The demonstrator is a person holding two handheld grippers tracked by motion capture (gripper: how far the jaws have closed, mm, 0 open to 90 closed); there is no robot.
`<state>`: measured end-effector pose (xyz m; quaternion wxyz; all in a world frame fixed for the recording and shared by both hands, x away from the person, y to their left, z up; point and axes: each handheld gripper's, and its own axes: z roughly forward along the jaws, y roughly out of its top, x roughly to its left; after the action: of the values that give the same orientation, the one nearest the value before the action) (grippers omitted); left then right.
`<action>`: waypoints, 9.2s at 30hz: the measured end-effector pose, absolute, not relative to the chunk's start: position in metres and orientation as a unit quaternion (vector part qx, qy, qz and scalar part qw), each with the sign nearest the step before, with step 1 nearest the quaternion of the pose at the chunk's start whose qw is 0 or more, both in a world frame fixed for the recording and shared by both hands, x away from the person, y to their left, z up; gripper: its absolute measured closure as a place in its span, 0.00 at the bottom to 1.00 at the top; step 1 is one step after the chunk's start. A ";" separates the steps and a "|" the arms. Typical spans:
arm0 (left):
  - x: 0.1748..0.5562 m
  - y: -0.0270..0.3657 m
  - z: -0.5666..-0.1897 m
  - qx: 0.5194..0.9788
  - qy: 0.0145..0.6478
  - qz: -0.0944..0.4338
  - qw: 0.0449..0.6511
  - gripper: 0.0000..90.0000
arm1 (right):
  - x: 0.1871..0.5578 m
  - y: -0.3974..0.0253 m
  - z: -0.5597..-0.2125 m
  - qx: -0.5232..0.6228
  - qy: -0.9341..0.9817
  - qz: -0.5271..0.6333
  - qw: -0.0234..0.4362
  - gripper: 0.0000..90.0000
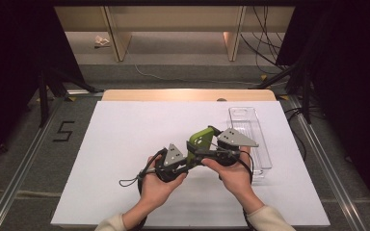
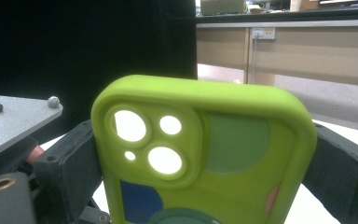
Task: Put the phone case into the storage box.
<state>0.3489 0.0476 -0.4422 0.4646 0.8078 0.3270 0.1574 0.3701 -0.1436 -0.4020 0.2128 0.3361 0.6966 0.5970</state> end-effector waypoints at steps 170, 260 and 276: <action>0.350 0.134 -0.424 0.827 0.278 0.132 0.470 0.01 | 0.382 -0.200 -0.373 0.367 0.639 0.618 0.274 0.20; 0.351 0.177 -0.432 0.808 0.318 0.161 0.470 0.01 | 0.393 -0.252 -0.363 0.419 0.599 0.596 0.331 0.20; 0.351 0.179 -0.432 0.807 0.319 0.163 0.469 0.01 | 0.395 -0.259 -0.363 0.428 0.597 0.586 0.341 0.20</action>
<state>0.3507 0.1788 -0.4324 0.4692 0.8071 0.3192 0.1631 0.3946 -0.2592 -0.3629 0.3415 0.4282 0.5968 0.5865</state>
